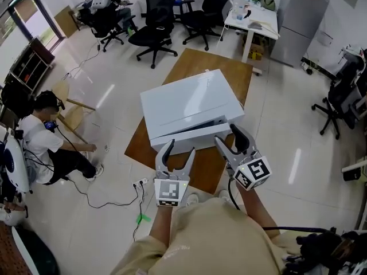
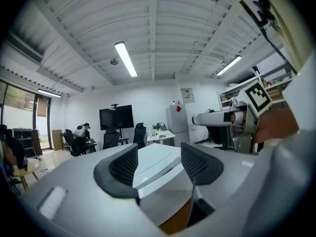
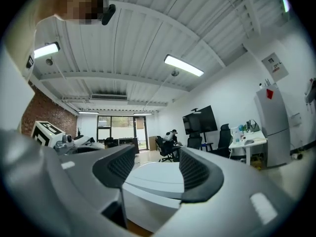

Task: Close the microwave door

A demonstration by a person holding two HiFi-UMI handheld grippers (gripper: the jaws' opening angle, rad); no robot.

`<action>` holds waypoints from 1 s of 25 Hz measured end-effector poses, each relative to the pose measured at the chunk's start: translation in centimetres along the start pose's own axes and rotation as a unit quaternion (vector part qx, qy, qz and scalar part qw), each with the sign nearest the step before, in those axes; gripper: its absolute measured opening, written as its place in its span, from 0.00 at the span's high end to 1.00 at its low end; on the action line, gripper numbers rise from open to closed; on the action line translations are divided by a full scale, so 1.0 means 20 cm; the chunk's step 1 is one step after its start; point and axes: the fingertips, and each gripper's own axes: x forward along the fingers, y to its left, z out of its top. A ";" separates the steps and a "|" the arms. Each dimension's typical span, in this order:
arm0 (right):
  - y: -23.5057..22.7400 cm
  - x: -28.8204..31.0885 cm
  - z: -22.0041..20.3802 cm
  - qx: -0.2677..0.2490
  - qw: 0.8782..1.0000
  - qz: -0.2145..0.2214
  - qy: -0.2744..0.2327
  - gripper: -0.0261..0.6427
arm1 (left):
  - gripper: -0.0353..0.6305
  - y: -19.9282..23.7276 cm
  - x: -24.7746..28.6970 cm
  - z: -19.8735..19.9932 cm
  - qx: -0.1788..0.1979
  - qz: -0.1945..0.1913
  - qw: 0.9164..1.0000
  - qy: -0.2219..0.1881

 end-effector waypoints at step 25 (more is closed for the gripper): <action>-0.54 -0.29 0.18 -0.088 0.994 -0.054 0.031 0.56 | 0.56 -0.31 0.58 -0.65 0.225 -0.221 0.926 0.207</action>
